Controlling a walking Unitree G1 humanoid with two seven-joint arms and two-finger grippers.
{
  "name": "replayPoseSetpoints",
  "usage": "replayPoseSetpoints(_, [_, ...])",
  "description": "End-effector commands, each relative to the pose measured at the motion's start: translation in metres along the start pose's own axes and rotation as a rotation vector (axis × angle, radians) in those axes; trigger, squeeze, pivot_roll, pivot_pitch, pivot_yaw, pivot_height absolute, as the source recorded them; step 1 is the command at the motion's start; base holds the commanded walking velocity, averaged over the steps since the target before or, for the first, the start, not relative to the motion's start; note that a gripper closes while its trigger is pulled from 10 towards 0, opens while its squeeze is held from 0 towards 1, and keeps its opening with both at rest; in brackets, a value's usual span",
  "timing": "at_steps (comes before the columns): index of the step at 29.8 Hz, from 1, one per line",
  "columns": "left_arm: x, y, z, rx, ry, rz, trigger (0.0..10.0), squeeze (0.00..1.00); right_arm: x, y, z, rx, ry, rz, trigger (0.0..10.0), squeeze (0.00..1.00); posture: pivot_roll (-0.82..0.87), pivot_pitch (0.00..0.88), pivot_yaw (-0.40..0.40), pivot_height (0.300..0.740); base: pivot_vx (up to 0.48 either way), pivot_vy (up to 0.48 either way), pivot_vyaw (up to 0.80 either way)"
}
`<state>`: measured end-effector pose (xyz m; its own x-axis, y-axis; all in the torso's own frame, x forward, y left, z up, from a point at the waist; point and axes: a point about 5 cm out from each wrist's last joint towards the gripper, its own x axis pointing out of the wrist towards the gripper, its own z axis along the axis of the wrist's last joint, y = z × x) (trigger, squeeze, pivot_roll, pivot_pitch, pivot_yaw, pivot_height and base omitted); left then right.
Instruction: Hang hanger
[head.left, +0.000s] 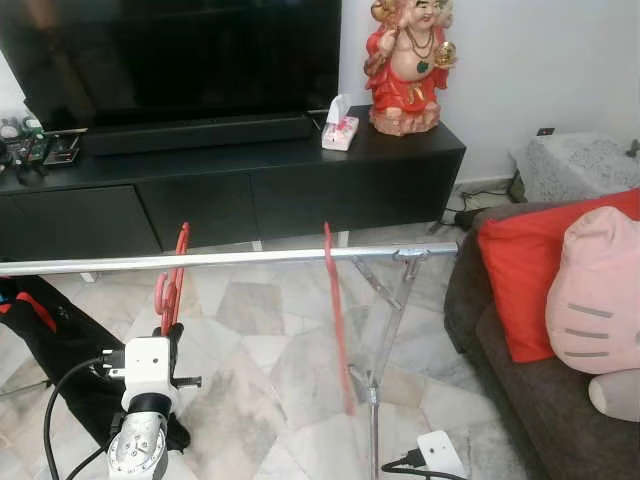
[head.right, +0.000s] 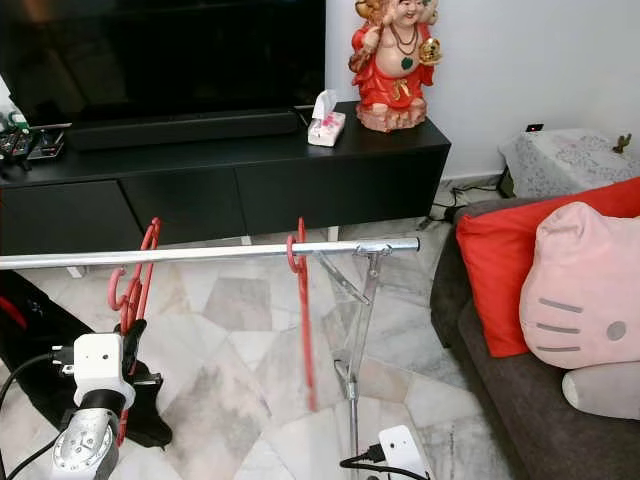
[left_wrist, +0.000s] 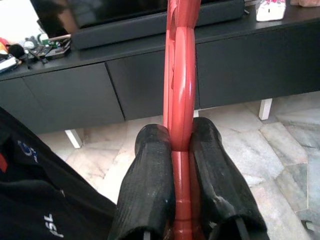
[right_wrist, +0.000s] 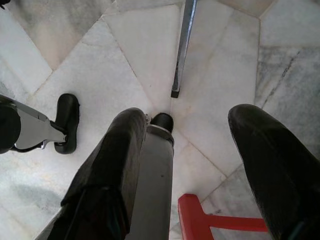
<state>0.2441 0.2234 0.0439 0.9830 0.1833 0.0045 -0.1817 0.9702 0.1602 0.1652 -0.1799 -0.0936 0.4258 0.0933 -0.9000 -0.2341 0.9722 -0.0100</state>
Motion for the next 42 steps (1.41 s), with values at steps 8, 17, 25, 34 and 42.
replayPoseSetpoints(8, [0.02, 0.012, 0.017, -0.002, -0.041, 0.129, 10.0, 0.0, 0.0, -0.002, 0.001, -0.008, 0.0, -0.005, 10.0, 0.0, -0.08, 0.0, -0.013, 0.74, 0.0, 0.0, 0.0])
replayPoseSetpoints(17, [0.033, 0.012, 0.015, -0.036, 0.024, 0.165, 10.0, 0.0, 0.0, -0.003, 0.002, -0.018, 0.002, -0.003, 10.0, 0.0, -0.08, 0.0, -0.018, 0.74, 0.0, 0.0, 0.0])
replayPoseSetpoints(25, [0.045, 0.015, 0.014, -0.075, 0.069, 0.189, 10.0, 0.0, -0.001, -0.004, 0.002, -0.021, 0.002, -0.004, 10.0, 0.0, -0.09, 0.0, -0.02, 0.74, 0.0, 0.0, 0.0])
replayPoseSetpoints(34, [0.055, 0.015, 0.013, -0.111, 0.106, 0.2, 10.0, 0.0, -0.001, -0.004, 0.003, -0.026, 0.001, -0.003, 10.0, 0.0, -0.09, 0.0, -0.022, 0.74, 0.0, 0.0, 0.0])
replayPoseSetpoints(42, [0.064, 0.011, 0.013, -0.136, 0.149, 0.147, 10.0, 0.0, -0.001, -0.005, 0.004, -0.037, 0.002, -0.003, 10.0, 0.0, -0.09, 0.0, -0.033, 0.74, 0.0, 0.0, 0.0])
